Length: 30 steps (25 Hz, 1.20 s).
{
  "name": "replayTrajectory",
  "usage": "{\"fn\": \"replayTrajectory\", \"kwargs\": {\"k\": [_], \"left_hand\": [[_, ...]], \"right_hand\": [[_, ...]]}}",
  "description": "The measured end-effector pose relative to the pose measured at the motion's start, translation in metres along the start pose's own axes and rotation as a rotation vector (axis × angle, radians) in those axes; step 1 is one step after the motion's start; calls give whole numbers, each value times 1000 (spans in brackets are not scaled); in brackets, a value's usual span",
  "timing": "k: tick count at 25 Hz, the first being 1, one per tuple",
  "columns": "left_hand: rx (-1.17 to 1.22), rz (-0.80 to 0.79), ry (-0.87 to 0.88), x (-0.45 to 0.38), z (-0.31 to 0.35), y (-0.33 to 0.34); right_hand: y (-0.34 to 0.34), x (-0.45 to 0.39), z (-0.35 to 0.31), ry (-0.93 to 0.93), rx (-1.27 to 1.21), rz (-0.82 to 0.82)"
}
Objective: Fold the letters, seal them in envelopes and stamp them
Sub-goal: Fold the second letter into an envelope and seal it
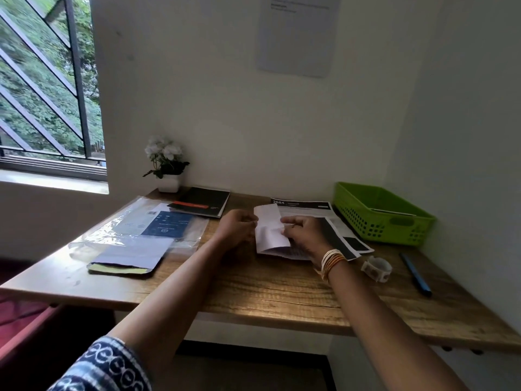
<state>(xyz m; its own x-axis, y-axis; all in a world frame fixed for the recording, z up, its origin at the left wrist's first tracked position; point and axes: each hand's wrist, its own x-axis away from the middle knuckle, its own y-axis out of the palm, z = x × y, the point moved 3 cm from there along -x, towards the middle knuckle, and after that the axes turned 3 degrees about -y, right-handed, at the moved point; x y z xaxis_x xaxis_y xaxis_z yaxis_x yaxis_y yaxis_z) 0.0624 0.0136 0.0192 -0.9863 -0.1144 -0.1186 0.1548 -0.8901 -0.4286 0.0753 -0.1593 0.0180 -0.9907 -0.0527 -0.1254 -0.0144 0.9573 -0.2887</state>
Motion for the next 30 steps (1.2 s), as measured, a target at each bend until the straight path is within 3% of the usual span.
{"fn": "replayTrajectory", "kwargs": {"k": [3,5,7,11,13,16,19,21,23,27,30], "left_hand": [[39,39,-50,-2,-2,-1],[108,35,-61,-1,-1,-1],[136,59,-53,-2,-2,-2],[135,150,-73,-1,-4,-7],[133,164,-81,0,-3,-8],[251,113,-62,5,3,-6],[297,-37,41,7,9,1],[226,-130,130,8,11,8],[117,-179,173,7,11,11],[13,-145,137,2,5,11],[-5,-85,50,-5,-2,10]], "right_hand": [[3,-4,4,103,-345,-50],[5,-3,3,131,-433,-77],[8,2,-1,82,-328,-73],[9,9,-9,-248,349,16],[12,10,-8,-267,453,-30],[17,12,-9,-219,494,-134],[17,16,-14,-142,300,-129],[12,15,-15,-89,146,-99],[8,10,-13,-93,142,-23],[1,4,-5,-58,304,85],[0,5,-4,13,193,103]]}}
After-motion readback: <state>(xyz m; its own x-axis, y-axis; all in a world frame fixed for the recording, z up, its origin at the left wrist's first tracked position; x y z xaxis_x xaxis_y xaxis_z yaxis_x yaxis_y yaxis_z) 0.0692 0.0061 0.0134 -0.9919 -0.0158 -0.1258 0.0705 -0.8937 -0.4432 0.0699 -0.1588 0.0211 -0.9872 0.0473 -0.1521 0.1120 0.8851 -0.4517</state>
